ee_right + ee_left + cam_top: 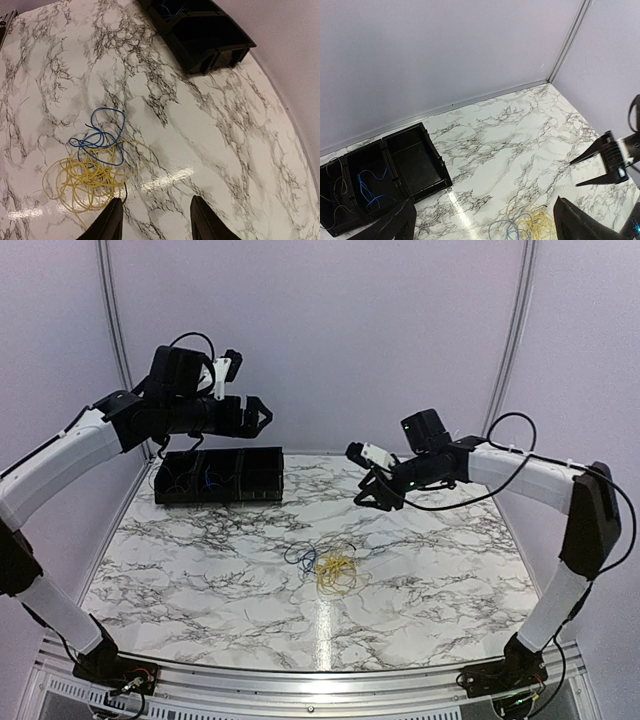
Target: Untangle the cables
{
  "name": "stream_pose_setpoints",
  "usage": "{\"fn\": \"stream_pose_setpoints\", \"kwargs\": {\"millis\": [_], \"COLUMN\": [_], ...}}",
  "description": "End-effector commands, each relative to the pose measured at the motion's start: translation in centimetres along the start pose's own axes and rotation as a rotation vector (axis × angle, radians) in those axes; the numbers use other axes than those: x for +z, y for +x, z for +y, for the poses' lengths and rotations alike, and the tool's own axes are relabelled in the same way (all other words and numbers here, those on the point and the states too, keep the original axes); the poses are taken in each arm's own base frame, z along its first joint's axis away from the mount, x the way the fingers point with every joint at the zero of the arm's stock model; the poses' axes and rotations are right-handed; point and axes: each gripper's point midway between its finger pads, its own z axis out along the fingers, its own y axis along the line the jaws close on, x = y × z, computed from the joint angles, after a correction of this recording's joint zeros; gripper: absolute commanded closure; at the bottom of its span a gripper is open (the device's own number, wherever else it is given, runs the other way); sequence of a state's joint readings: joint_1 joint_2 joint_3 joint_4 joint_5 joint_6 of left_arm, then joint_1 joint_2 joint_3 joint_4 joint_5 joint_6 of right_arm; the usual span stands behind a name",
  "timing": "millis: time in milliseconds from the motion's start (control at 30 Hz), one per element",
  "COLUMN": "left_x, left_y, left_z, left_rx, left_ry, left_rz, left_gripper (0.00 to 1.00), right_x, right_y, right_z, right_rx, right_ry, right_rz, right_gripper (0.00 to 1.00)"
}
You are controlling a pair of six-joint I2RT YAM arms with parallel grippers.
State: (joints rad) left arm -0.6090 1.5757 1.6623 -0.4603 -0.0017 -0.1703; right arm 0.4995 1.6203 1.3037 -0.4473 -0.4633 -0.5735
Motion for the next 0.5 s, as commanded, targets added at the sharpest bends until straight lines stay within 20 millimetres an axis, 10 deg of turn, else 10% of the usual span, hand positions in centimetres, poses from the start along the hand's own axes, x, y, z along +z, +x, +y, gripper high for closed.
{"fn": "stream_pose_setpoints", "kwargs": {"millis": [0,300,467], "left_x": [-2.3,-2.0,-6.4], "left_y": [-0.4,2.9,5.0], "left_z": [2.8,0.8,6.9], "left_rx": [-0.098,-0.213,-0.37], "left_ry": [-0.14,-0.035,-0.396], "left_rz": [-0.15,-0.082,-0.182], "left_gripper": [0.01,0.01,0.01], "right_x": [5.2,13.1,15.7], "right_y": [-0.1,0.5,1.1], "right_z": [3.7,5.4,5.2], "right_rx": [-0.013,0.149,0.217], "right_ry": [-0.201,-0.275,-0.292], "right_rz": [0.071,0.136,0.15], "right_gripper": [0.55,0.6,0.6]}}
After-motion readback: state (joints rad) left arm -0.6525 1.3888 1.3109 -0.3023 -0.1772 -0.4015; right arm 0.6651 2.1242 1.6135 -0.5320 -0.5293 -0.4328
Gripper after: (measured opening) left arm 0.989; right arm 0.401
